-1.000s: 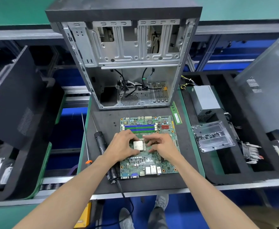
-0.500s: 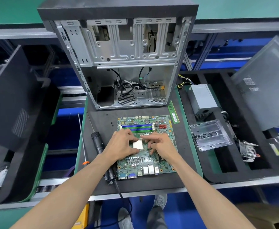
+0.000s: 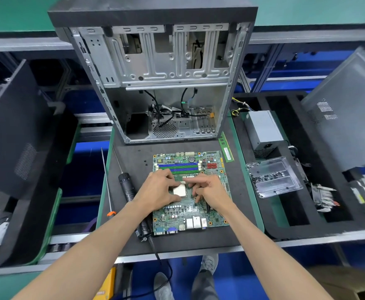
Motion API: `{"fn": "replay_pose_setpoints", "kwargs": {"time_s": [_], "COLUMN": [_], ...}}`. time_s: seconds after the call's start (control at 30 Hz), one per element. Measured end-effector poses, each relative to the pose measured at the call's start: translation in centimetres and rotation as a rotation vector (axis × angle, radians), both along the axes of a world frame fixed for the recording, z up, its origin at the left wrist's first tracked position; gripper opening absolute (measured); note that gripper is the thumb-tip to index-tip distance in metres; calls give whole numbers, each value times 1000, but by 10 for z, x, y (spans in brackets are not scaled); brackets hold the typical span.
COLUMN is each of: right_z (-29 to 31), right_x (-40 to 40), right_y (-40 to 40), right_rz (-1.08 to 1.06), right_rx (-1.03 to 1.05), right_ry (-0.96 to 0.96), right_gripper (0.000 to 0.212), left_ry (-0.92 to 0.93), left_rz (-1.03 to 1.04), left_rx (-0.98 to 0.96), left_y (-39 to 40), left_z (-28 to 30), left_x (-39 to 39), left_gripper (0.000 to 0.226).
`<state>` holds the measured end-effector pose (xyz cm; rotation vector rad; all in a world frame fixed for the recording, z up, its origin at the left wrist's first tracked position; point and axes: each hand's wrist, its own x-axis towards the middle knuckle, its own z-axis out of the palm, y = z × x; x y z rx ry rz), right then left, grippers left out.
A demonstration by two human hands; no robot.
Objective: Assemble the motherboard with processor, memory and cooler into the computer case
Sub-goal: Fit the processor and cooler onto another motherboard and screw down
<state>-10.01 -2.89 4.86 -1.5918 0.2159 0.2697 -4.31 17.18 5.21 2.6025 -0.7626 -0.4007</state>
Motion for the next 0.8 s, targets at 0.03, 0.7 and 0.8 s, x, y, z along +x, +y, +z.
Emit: {"fn": "replay_pose_setpoints", "kwargs": {"time_s": [0.03,0.7,0.8], "right_z": [0,-3,-3], "right_x": [0,1,1], "right_y": [0,0,0], "right_rz": [1,-11,-19], "right_rx": [6,8,5], "right_ry": [-2,0,10], "right_gripper": [64,55,52], "left_ry": [-2,39,88], "left_rz": [-2,160,211], "left_rx": [4,-136,-125], "left_y": [0,-7,-15], "left_z": [0,0,5], "left_x": [0,-4,0], "left_gripper": [57,33,29]}}
